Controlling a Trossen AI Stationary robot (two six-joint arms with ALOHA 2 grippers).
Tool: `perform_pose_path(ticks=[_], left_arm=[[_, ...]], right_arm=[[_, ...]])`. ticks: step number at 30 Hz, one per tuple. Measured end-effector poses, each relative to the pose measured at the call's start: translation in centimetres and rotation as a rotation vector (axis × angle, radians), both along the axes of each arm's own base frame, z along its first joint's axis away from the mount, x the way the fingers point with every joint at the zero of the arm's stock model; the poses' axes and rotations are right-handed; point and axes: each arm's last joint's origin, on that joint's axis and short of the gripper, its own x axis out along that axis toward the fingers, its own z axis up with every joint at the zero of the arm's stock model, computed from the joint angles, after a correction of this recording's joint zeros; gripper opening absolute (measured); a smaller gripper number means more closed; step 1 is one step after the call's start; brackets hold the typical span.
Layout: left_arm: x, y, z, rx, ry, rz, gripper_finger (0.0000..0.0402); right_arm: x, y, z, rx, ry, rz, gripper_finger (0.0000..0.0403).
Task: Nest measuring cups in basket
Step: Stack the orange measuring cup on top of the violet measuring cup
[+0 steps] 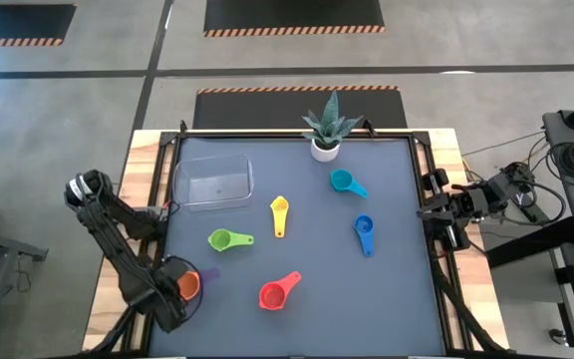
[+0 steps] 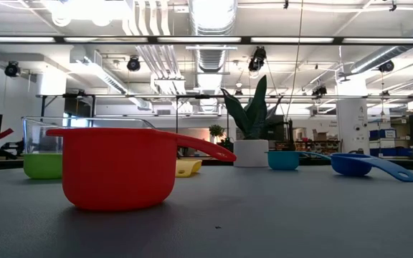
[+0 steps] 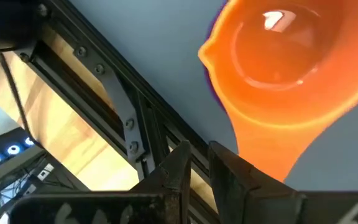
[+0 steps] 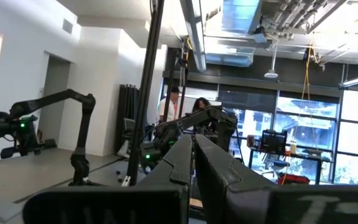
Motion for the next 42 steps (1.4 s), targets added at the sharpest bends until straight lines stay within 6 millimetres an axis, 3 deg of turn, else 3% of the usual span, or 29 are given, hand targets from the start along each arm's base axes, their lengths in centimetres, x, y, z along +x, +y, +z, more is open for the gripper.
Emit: perform_pose_path(ticks=[12,25,36,42], left_arm=[[0.6,-1.6,-2.8,0.003,0.109,-0.048,0.0037],[1.7,-2.9,-2.9,-0.128,0.015,-0.042,0.0037],[4.2,-2.3,-3.0,-0.062,-0.258,-0.081,0.0037],[5.6,-2.2,-1.6,-0.034,-0.344,-0.149,0.0037]], right_arm=[[0.0,0.0,0.0,-0.002,-0.001,-0.001,0.0009],[0.0,0.0,0.0,-0.002,-0.001,-0.001,0.0009],[0.0,0.0,0.1,0.005,-0.007,0.000,0.0009],[0.1,0.0,0.1,0.029,0.003,0.009,0.0009]])
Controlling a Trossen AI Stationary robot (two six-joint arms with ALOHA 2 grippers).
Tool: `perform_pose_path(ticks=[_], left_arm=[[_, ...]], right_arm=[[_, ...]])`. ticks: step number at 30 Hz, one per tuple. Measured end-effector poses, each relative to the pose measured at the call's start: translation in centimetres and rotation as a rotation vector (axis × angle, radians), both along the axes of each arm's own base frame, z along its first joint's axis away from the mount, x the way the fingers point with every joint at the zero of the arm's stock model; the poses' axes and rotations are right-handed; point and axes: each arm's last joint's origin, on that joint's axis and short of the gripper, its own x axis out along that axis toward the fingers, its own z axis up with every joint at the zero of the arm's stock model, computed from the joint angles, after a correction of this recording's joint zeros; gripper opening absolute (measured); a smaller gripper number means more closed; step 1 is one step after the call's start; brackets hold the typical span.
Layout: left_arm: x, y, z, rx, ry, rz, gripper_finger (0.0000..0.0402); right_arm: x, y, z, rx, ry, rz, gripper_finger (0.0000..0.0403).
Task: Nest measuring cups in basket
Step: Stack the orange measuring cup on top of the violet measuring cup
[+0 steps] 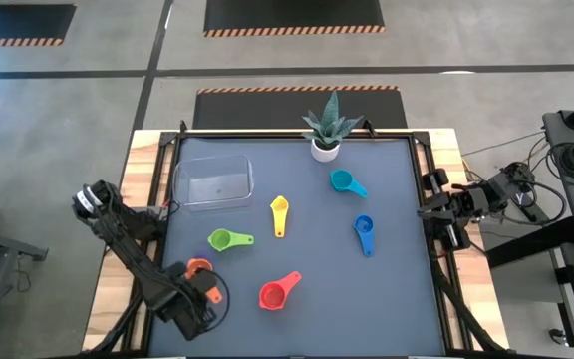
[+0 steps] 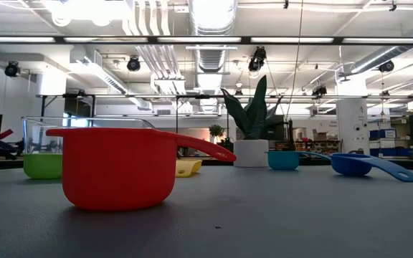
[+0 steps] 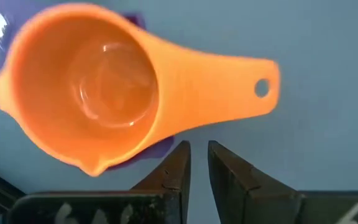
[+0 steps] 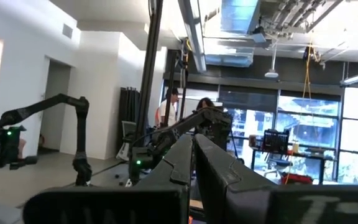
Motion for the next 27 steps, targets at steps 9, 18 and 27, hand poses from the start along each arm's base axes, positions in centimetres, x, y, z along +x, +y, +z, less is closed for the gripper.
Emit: perform_pose_path(ticks=[9,18,27], left_arm=[[1.6,-0.3,4.7,0.198,-0.221,-0.173,0.0037],[0.9,3.1,7.4,0.450,-0.287,-0.238,0.0037],[-2.0,7.7,5.1,0.477,-0.258,-0.232,0.0037]], right_arm=[[2.8,1.0,-0.3,0.055,0.176,-0.165,0.0009],[9.7,4.0,0.7,0.002,0.407,-0.219,0.0009],[17.2,4.8,0.2,-0.027,0.555,-0.320,0.0009]])
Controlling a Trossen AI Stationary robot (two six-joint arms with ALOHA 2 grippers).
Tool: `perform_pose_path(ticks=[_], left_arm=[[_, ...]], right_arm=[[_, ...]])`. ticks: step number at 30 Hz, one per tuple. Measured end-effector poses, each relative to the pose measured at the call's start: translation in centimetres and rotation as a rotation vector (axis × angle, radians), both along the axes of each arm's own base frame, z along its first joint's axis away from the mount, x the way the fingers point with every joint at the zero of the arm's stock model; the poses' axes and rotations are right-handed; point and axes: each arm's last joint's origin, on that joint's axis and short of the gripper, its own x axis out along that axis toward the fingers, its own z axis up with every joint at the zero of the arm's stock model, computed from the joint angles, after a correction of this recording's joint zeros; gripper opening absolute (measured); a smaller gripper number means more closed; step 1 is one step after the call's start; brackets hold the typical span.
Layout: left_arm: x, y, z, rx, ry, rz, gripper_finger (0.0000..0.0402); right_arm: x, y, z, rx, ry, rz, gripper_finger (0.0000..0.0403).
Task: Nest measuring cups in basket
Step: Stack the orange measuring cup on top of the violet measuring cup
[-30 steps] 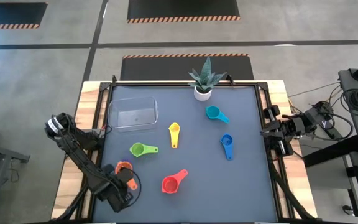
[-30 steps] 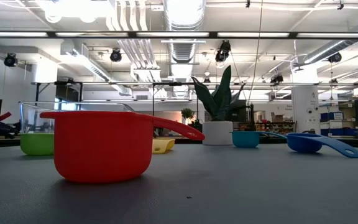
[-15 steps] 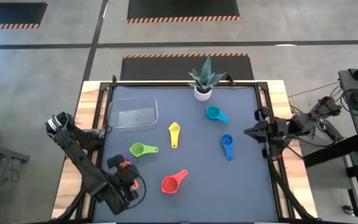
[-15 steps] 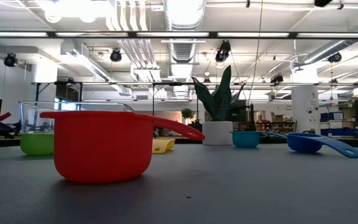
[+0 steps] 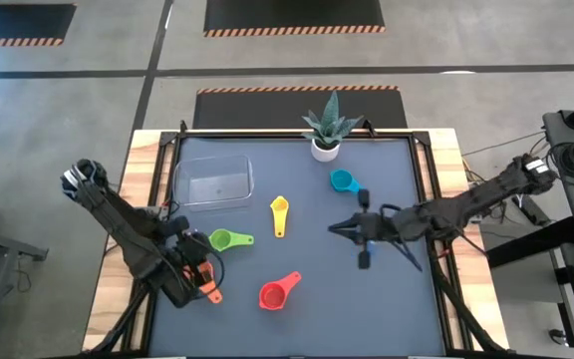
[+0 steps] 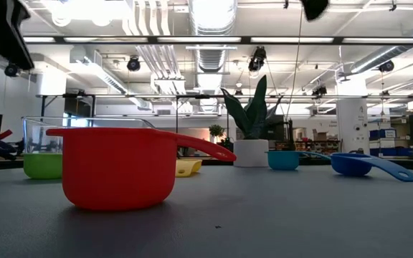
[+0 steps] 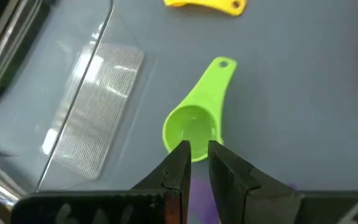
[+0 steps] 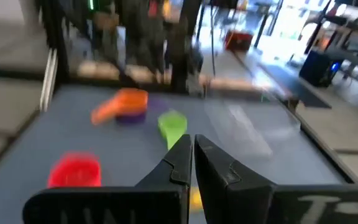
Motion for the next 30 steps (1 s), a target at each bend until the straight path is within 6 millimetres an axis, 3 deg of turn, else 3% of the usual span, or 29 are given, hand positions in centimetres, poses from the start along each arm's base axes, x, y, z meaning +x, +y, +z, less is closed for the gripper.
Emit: perform_pose_path(ticks=[6,11,14,19,23,30], left_arm=[[-2.0,2.0,-2.6,-0.023,-0.022,-0.001,0.0037],[-3.5,3.6,-4.6,-0.022,-0.021,-0.006,0.0037],[-4.2,4.2,-5.7,-0.038,-0.031,-0.007,0.0037],[-4.9,4.4,-6.6,-0.086,-0.049,-0.032,0.0037],[-5.2,4.1,-6.9,-0.121,-0.049,-0.067,0.0037],[-5.6,4.1,-7.8,-0.130,-0.027,-0.085,0.0037]], right_arm=[[5.6,0.5,-1.0,-0.009,0.091,0.036,0.0009],[10.4,0.6,-0.6,-0.004,0.085,0.062,0.0009],[13.3,0.5,-1.7,-0.006,0.129,0.078,0.0009],[17.8,0.4,-2.3,-0.002,0.113,0.119,0.0009],[20.8,0.6,-4.3,0.010,0.150,0.174,0.0009],[24.7,0.8,-6.6,0.037,0.153,0.253,0.0009]])
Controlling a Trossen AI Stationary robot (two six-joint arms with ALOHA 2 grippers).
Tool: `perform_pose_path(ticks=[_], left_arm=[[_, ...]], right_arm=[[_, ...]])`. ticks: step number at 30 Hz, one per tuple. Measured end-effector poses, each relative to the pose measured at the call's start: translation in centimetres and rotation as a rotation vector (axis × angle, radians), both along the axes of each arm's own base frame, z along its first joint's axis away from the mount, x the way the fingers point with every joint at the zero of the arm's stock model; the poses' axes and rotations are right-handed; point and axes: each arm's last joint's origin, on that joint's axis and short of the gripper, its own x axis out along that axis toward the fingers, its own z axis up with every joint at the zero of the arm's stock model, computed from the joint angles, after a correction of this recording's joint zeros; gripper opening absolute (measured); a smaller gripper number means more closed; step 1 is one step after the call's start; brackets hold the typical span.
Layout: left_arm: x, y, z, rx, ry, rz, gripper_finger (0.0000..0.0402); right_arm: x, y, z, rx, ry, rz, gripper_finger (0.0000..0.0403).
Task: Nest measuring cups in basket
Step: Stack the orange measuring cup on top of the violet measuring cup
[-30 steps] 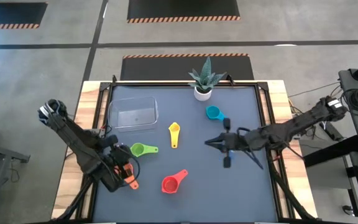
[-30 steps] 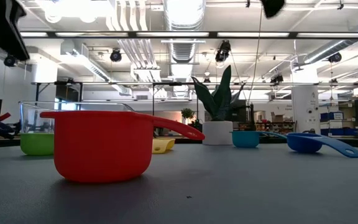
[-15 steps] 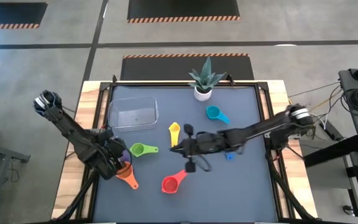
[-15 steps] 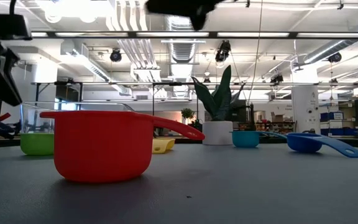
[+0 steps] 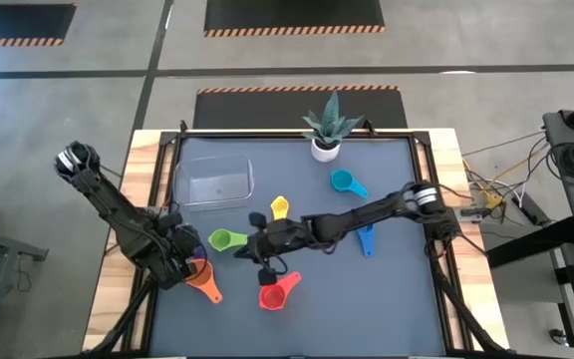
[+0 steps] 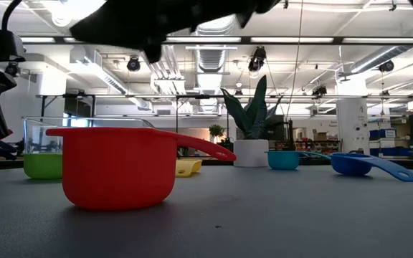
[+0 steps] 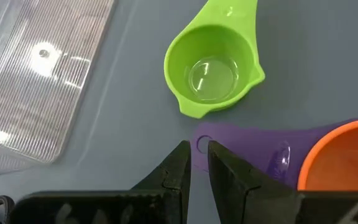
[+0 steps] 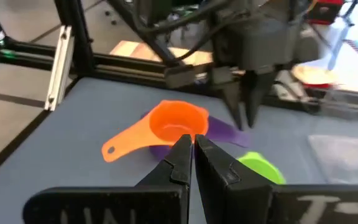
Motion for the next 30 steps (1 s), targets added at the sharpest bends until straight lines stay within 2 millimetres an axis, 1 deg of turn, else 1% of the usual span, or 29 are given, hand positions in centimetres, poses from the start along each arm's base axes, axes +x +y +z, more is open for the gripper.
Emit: perform_pose_path(ticks=[4,8,14,19,22,26,30], left_arm=[[0.0,0.0,0.0,-0.002,-0.002,-0.001,0.0037],[0.1,-0.1,0.1,-0.006,-0.006,-0.001,0.0037],[0.2,-0.2,0.0,-0.005,0.001,-0.011,0.0037],[0.1,-0.3,0.0,-0.028,0.041,-0.020,0.0037],[0.1,-0.4,0.8,-0.021,0.070,-0.026,0.0037],[0.0,-0.3,2.4,0.034,0.119,-0.049,0.0037],[-0.5,0.0,2.4,0.045,0.218,-0.057,0.0037]], right_arm=[[1.8,0.4,-2.4,0.014,0.024,0.045,0.0009],[3.4,0.8,-3.6,0.030,0.014,0.069,0.0009],[5.5,1.5,-5.9,0.089,0.042,0.162,0.0009],[7.0,2.0,-6.5,0.109,0.029,0.197,0.0009],[7.5,2.1,-6.9,0.100,0.049,0.200,0.0009],[7.8,2.2,-6.9,0.087,0.057,0.204,0.0009],[7.7,2.2,-6.7,0.082,0.064,0.204,0.0009]])
